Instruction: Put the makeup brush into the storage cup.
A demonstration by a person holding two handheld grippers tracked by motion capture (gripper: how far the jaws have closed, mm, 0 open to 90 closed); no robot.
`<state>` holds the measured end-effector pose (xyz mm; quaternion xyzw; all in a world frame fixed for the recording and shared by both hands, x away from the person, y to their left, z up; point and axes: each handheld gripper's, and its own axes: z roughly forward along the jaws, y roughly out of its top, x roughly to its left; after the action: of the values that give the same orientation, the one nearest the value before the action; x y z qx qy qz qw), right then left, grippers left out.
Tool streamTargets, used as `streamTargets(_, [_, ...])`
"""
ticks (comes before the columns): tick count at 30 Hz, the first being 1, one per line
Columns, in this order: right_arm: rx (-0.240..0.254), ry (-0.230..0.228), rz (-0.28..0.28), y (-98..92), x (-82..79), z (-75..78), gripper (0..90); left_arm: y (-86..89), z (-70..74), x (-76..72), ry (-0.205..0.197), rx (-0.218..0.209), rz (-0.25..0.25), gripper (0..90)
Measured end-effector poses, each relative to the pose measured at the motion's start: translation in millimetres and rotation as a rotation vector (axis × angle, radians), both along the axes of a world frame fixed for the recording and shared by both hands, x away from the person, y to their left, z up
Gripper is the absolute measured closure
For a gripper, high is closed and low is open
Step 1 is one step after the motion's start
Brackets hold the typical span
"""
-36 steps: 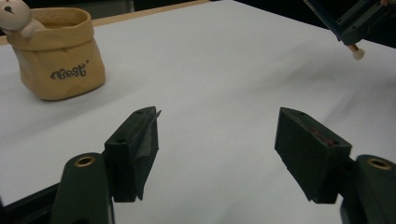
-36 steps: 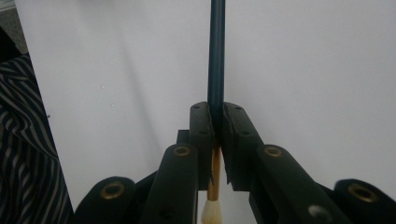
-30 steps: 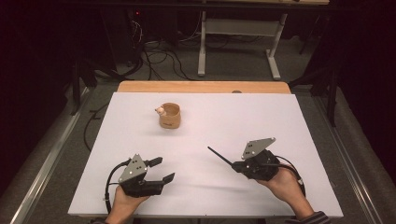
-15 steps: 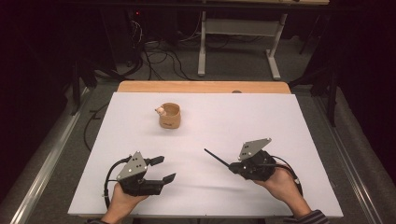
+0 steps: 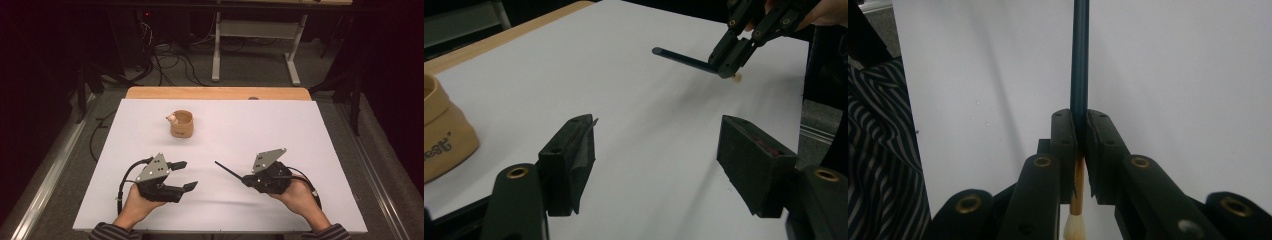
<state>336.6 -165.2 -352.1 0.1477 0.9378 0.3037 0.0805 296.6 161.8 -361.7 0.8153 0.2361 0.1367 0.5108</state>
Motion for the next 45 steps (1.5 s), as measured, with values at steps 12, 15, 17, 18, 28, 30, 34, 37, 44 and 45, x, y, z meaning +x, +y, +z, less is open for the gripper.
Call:
streamTargets(12, [-0.006,0.003,0.040,11.3,-2.4,1.7,85.3,-15.8,6.4,12.1,0.019,0.003,-0.064,35.1])
streamTargets(15, [-0.013,-0.007,0.062,16.8,-3.0,2.1,85.3,-19.9,6.8,14.1,0.026,0.004,-0.077,36.2])
streamTargets(17, [-0.012,-0.001,0.067,21.0,-3.9,2.4,85.3,-22.4,6.7,15.0,0.028,0.016,-0.081,36.6])
streamTargets(18, [-0.016,-0.005,0.075,22.7,-4.1,2.7,85.4,-22.9,6.7,15.3,0.028,0.016,-0.082,36.9])
streamTargets(28, [-0.036,-0.006,0.124,33.8,-8.5,2.1,85.3,-24.2,5.2,16.2,0.053,0.022,-0.103,43.5])
streamTargets(30, [-0.033,-0.009,0.132,35.1,-9.5,1.6,85.3,-25.4,4.4,16.6,0.061,0.028,-0.112,45.2])
streamTargets(34, [-0.036,-0.014,0.151,36.3,-11.0,1.8,85.3,-27.1,3.5,17.0,0.073,0.034,-0.132,49.1])
streamTargets(37, [-0.034,-0.018,0.162,37.0,-11.9,1.8,85.3,-28.2,2.8,16.9,0.081,0.033,-0.145,52.4])
streamTargets(44, [-0.038,-0.020,0.167,38.2,-13.3,2.5,85.3,-30.3,1.2,17.8,0.098,0.036,-0.174,59.2])
streamTargets(45, [-0.033,-0.022,0.172,38.6,-13.2,2.1,85.3,-30.4,1.1,17.9,0.099,0.035,-0.176,60.2])
